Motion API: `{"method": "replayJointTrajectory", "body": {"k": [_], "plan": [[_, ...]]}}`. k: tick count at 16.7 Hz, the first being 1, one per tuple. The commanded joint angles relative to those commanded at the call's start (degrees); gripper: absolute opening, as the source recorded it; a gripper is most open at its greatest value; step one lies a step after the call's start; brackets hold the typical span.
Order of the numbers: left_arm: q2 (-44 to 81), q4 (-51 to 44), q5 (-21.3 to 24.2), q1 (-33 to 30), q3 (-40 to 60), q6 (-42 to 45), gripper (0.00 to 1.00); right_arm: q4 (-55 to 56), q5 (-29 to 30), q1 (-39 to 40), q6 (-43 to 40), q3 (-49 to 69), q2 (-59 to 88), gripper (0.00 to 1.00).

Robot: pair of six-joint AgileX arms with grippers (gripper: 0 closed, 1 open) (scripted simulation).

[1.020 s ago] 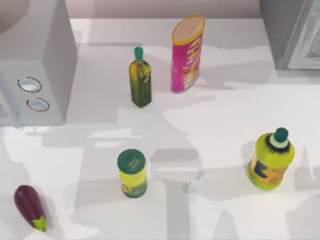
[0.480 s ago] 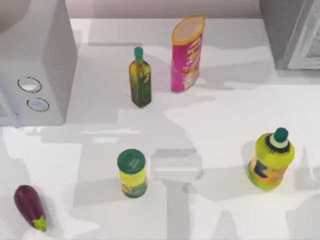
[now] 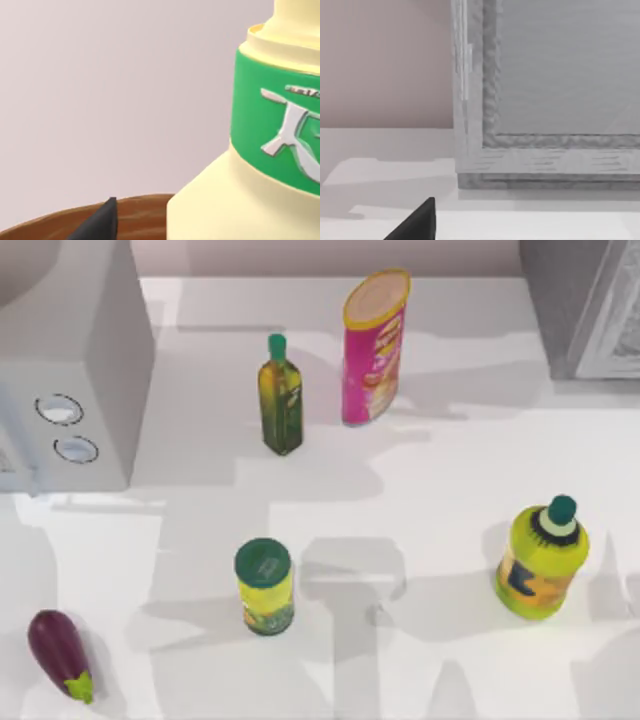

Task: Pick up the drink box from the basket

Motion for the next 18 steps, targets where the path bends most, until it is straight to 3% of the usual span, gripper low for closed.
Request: {"method": "replayJointTrajectory", "body": {"k": [6,18], "plan": [[0.9,0.0,-0.3,-0.3,0.9,0.0,1.00,0.0,0.0,0.0,0.0,0.0,0.0,1.00],[0.9,0.0,-0.3,-0.3,0.9,0.0,0.10,0.0,0.0,0.0,0.0,0.0,0.0,1.00]]}}
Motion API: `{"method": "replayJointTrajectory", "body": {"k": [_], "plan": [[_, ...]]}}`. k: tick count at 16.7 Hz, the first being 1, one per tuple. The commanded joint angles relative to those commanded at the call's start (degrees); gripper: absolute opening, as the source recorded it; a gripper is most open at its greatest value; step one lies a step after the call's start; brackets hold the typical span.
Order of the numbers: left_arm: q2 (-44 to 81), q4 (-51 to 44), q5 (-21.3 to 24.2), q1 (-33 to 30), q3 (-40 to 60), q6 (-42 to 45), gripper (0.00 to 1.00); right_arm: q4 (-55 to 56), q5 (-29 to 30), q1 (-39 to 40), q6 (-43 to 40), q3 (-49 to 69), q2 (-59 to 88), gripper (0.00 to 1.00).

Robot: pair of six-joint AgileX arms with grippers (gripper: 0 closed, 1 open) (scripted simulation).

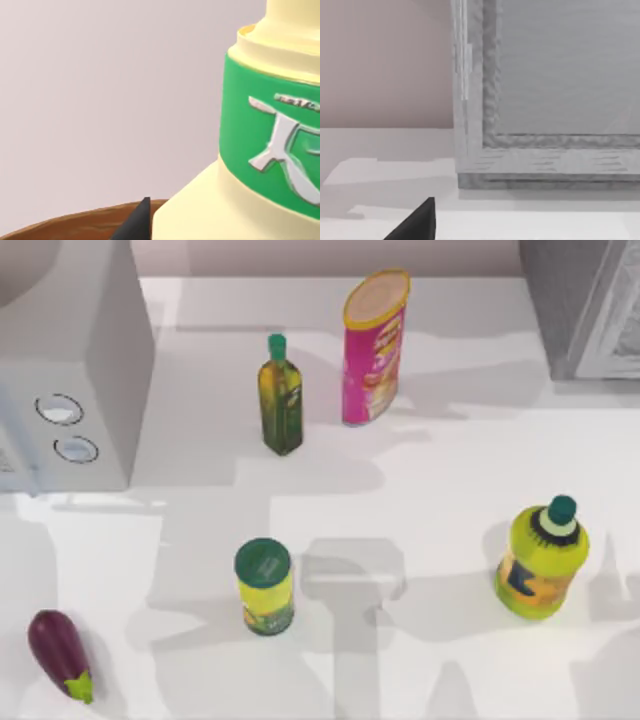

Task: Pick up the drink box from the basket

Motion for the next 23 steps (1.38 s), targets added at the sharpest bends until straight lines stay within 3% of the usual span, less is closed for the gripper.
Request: {"method": "replayJointTrajectory", "body": {"k": [2,12,16,23], "plan": [[0.0,0.0,0.0,0.0,0.0,0.0,0.00,0.0,0.0,0.0,0.0,0.0,0.0,1.00],[-1.0,-1.0,0.1,0.3,1.4,0.2,0.00,0.0,0.0,0.0,0.0,0.0,0.0,1.00],[-3.8,-8.2,0.7,0.7,9.6,0.9,0.00,0.0,0.0,0.0,0.0,0.0,0.0,1.00],[-5.1,-29.2,0.9,0.2,30.5,1.1,0.00,0.0,0.0,0.0,0.0,0.0,0.0,1.00]]}}
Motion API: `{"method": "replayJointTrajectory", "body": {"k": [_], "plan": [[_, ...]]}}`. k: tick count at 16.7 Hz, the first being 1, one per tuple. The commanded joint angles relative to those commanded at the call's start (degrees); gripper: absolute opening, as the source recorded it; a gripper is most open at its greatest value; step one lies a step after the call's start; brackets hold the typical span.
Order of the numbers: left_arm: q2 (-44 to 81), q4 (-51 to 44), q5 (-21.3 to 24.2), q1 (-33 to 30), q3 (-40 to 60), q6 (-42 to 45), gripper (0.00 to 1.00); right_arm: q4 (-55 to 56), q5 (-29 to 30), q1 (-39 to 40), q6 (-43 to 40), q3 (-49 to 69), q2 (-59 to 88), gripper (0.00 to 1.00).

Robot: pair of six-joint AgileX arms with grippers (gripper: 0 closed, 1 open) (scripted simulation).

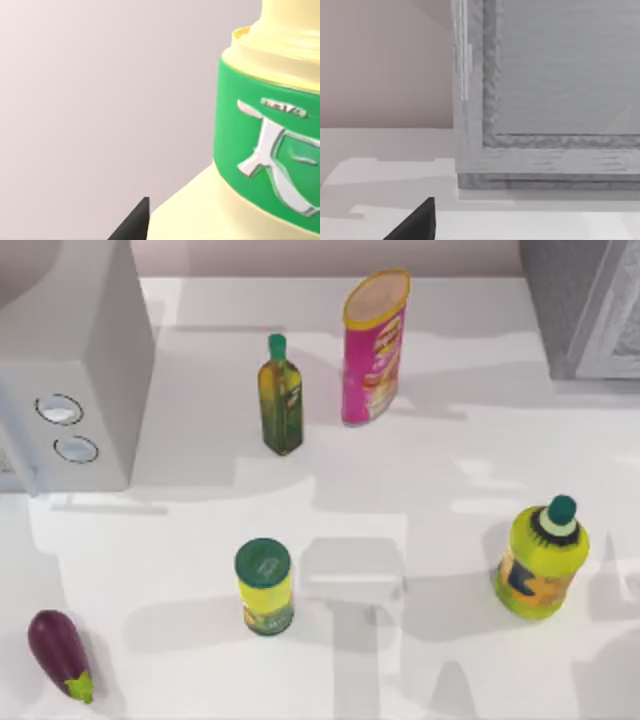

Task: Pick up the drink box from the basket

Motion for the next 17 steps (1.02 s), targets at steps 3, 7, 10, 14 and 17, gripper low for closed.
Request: {"method": "replayJointTrajectory", "body": {"k": [3,7,10,14,17], "plan": [[3.7,-4.8,-0.6,-0.1,5.3,-0.5,0.00,0.0,0.0,0.0,0.0,0.0,0.0,1.00],[6.2,-5.8,-1.3,-0.3,6.8,-1.0,0.00,0.0,0.0,0.0,0.0,0.0,0.0,1.00],[6.2,-5.8,-1.3,-0.3,6.8,-1.0,0.00,0.0,0.0,0.0,0.0,0.0,0.0,1.00],[4.8,-5.8,-1.6,-0.3,5.0,-0.9,0.00,0.0,0.0,0.0,0.0,0.0,0.0,1.00],[-0.7,-5.6,-2.7,-1.3,-1.3,-1.2,0.00,0.0,0.0,0.0,0.0,0.0,0.0,1.00]]}}
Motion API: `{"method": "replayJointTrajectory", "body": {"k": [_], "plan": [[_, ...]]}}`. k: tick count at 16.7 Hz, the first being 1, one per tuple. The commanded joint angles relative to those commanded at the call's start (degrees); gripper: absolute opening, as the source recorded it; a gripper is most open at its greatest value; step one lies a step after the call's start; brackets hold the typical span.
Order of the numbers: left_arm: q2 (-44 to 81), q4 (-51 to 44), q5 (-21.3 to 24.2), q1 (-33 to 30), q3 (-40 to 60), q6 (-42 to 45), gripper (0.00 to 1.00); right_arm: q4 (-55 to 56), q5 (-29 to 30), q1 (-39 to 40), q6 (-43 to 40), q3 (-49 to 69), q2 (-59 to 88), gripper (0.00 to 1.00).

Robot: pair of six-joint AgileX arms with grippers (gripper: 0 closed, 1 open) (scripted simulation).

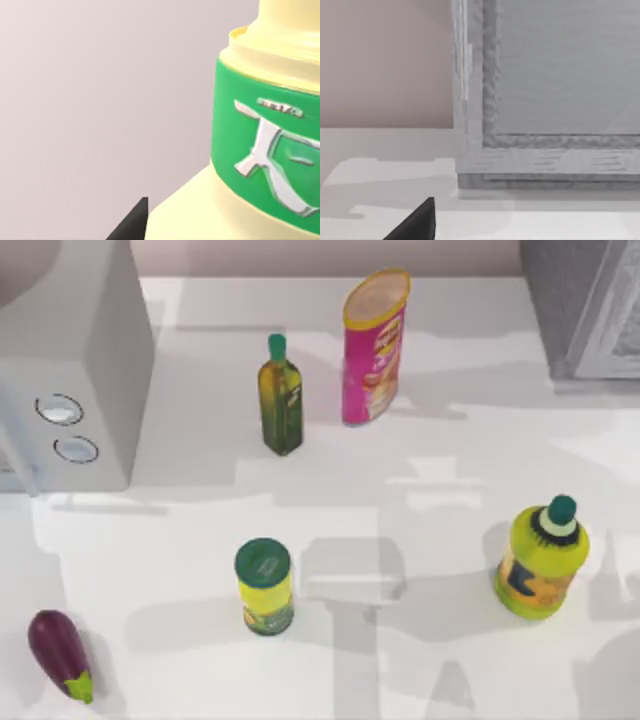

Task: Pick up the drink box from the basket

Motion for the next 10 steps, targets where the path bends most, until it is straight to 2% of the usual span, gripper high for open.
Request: {"method": "replayJointTrajectory", "body": {"k": [5,10], "plan": [[-17.1,1.4,-3.4,-3.2,-17.9,-0.3,0.00,0.0,0.0,0.0,0.0,0.0,0.0,1.00],[-39.8,3.1,-8.1,-7.4,-41.9,-0.5,0.00,0.0,0.0,0.0,0.0,0.0,0.0,1.00]]}}
